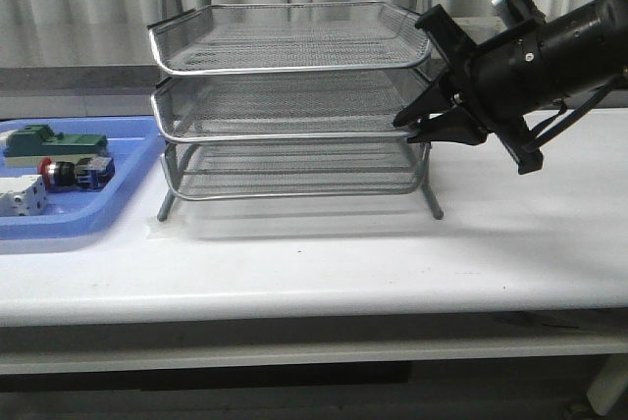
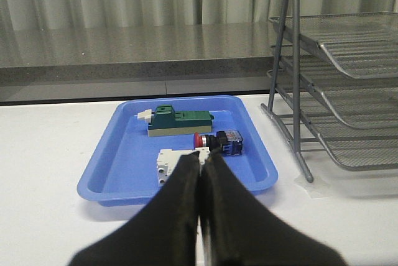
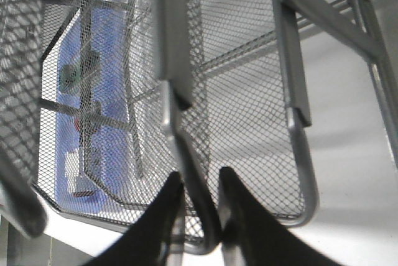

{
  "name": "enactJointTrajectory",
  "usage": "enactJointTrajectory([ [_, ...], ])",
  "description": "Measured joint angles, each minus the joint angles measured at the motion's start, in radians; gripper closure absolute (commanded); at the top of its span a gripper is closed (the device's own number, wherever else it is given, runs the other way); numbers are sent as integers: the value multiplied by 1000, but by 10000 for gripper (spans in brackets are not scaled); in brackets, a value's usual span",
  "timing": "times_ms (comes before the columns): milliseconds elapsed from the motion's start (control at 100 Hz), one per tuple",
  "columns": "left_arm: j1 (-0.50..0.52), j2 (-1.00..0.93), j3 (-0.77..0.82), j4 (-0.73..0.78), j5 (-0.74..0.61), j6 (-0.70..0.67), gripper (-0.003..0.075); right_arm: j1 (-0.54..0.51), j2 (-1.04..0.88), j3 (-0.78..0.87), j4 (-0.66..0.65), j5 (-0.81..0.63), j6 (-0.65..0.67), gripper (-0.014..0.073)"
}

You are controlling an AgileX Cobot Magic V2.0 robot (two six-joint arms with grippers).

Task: Place button on rack with both arms
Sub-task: 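Hook the right gripper under the middle mesh tray's front edge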

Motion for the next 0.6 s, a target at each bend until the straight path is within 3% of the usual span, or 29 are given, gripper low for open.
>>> enactJointTrajectory([
  [110,0,0,0,0,0,0,741,0,0,0,2,7,-3,580],
  [600,0,0,0,0,0,0,741,-8,1,31,3,59,-8,581],
])
